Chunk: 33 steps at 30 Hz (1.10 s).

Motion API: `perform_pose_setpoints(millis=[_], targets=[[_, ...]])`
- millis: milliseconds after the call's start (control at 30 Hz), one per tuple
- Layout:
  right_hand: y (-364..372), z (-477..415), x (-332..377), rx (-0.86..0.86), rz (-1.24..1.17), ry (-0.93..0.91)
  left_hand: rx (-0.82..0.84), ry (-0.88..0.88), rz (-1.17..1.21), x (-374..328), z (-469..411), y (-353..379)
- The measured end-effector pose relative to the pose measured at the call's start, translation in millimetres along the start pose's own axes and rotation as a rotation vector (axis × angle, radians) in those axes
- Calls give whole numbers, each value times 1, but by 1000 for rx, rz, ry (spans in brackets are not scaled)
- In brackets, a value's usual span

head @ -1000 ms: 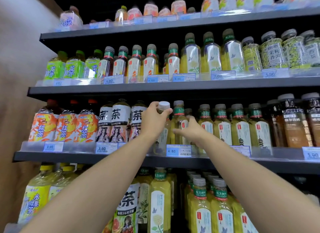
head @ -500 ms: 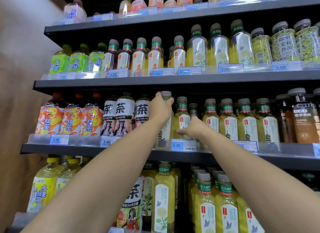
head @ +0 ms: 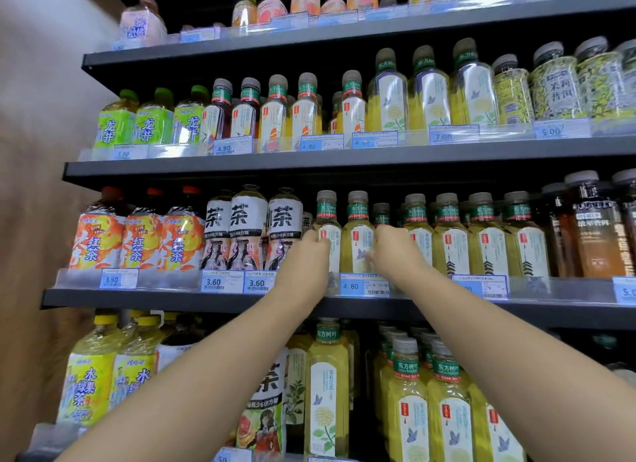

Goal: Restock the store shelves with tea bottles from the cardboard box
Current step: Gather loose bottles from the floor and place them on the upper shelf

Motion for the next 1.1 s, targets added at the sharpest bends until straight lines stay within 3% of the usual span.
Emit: perform_pose_setpoints(millis=[100, 233, 433, 700, 900, 1000, 1100], targets=[[-5, 8, -2, -38, -10, -111, 15, 42, 19, -4, 8, 4], [14, 17, -7, 134, 141, -227, 108, 73, -41, -16, 18, 13], [27, 25, 0, 409, 220, -171, 226, 49, -115, -14, 13, 21], [45, 16, 6, 496, 359, -110, 428, 120, -96, -12, 2, 40], [49, 9, 1, 417, 309, -75, 455, 106, -65, -9, 2, 43], [35, 14, 1, 214, 235, -168, 256, 136, -75, -13, 10, 30], [-1, 41, 0, -104, 155, -270, -17, 215, -15, -34, 29, 8]])
Point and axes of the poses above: each hand's wrist, its own z-axis away from the middle knuckle, its own y-axis out of the palm, x = y × z, the point moved 7 cm from there along -z, towards the middle knuckle, and after that the axes turned 13 degrees about y, right-handed, at the moved point
